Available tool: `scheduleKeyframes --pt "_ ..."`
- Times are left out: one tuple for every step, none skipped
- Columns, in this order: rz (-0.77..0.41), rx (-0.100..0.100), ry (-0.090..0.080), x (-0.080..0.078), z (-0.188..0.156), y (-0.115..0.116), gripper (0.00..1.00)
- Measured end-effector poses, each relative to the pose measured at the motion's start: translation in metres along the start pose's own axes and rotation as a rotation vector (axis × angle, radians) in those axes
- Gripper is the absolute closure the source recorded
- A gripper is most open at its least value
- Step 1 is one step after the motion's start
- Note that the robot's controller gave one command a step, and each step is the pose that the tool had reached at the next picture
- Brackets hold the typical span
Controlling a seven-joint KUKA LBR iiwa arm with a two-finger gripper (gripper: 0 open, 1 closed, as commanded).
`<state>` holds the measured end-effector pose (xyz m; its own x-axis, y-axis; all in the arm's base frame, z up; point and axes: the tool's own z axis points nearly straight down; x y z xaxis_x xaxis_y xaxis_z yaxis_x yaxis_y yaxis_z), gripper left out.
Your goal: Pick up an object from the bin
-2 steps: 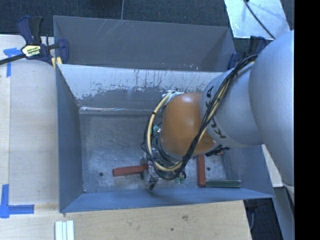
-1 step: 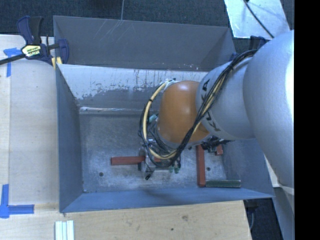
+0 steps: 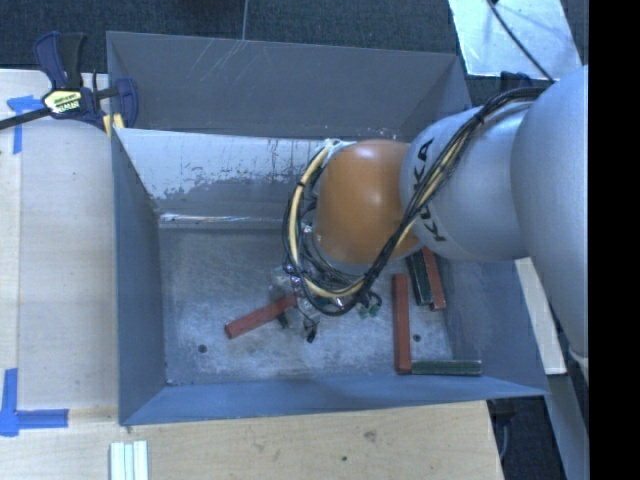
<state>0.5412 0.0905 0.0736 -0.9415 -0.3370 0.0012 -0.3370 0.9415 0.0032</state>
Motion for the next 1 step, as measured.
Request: scheduleKeyframes --pt "-0.158 0.010 -0.009 -0.0168 -0.0255 -0.1040 1.00"
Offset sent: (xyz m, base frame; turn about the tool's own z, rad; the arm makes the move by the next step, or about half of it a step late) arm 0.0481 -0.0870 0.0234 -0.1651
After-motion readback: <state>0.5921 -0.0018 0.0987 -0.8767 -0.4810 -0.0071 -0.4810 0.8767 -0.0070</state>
